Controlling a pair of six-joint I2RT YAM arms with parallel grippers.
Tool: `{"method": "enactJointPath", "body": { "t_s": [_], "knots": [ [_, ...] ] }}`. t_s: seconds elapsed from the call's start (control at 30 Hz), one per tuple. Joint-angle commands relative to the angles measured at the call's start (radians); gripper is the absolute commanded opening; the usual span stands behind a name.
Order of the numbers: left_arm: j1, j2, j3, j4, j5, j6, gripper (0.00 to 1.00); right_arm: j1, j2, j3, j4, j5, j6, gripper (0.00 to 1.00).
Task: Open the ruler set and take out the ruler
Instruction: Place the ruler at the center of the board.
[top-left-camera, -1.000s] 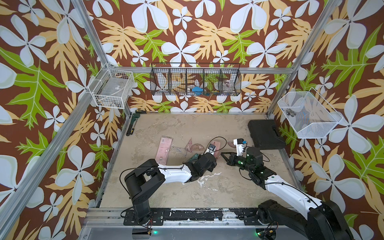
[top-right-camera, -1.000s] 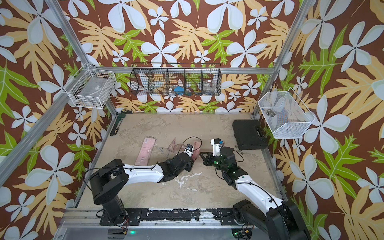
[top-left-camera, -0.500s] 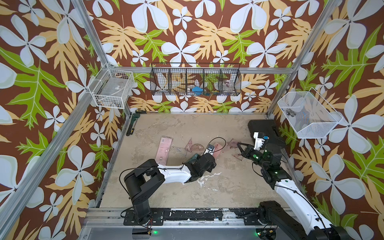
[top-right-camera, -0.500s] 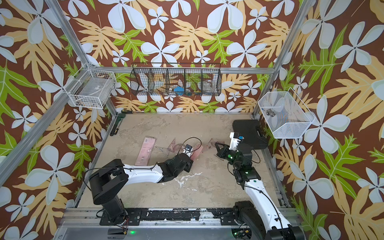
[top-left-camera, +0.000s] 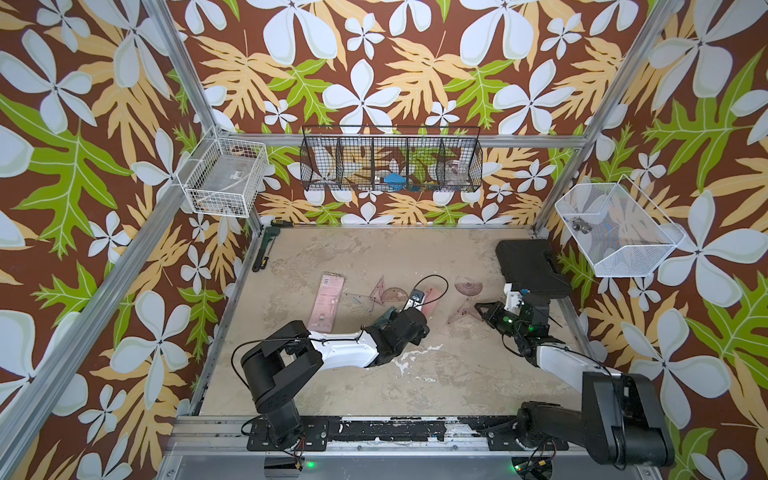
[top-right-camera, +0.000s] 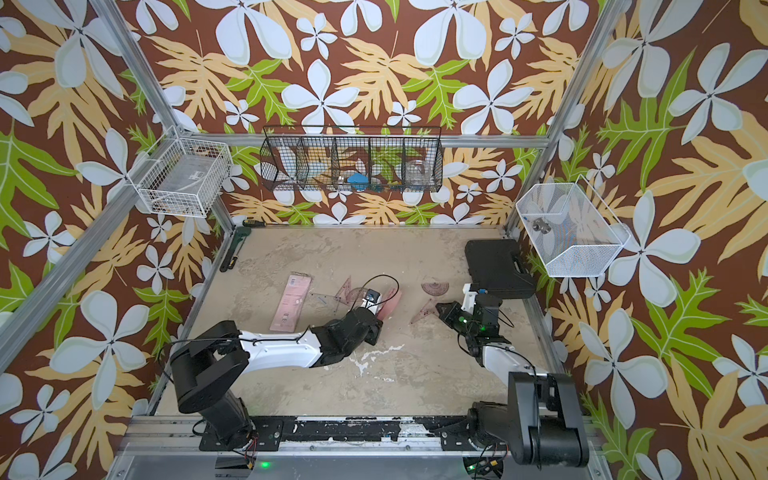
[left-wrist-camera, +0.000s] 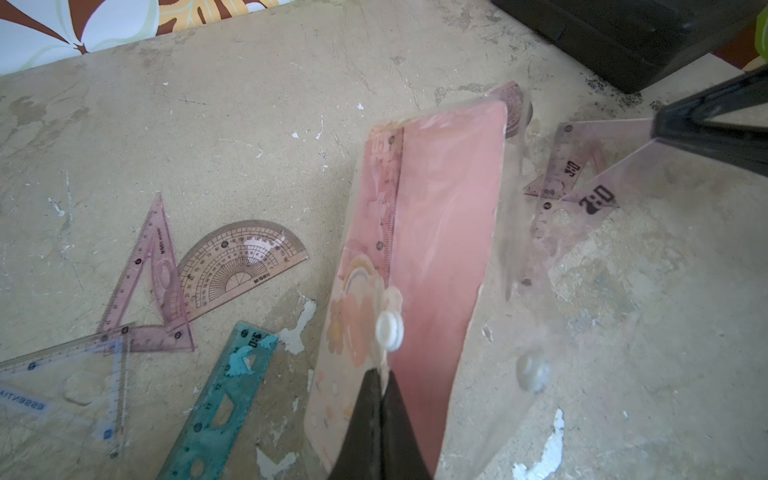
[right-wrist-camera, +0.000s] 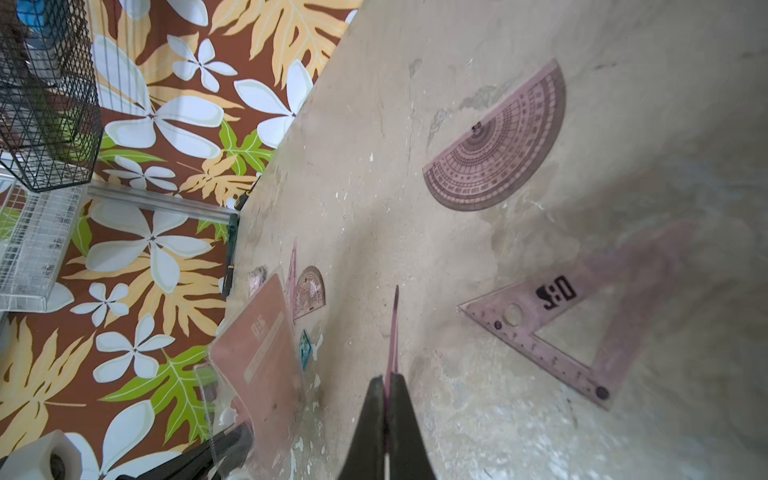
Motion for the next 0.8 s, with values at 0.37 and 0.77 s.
{"method": "enactJointPath", "body": {
  "t_s": [0.37,0.77],
  "knots": [
    [-0.001,-0.006,-0.001,0.015,-0.001,0.008,0.00,0.046,0.326,0.121,0.248,-0.022,0.069,0.00],
    [-0.001,0.003,0.002,0.020,0.004,0.013,0.00,0.046,0.400,0.156,0.223,0.000,0.070,0.21]
  ]
}}
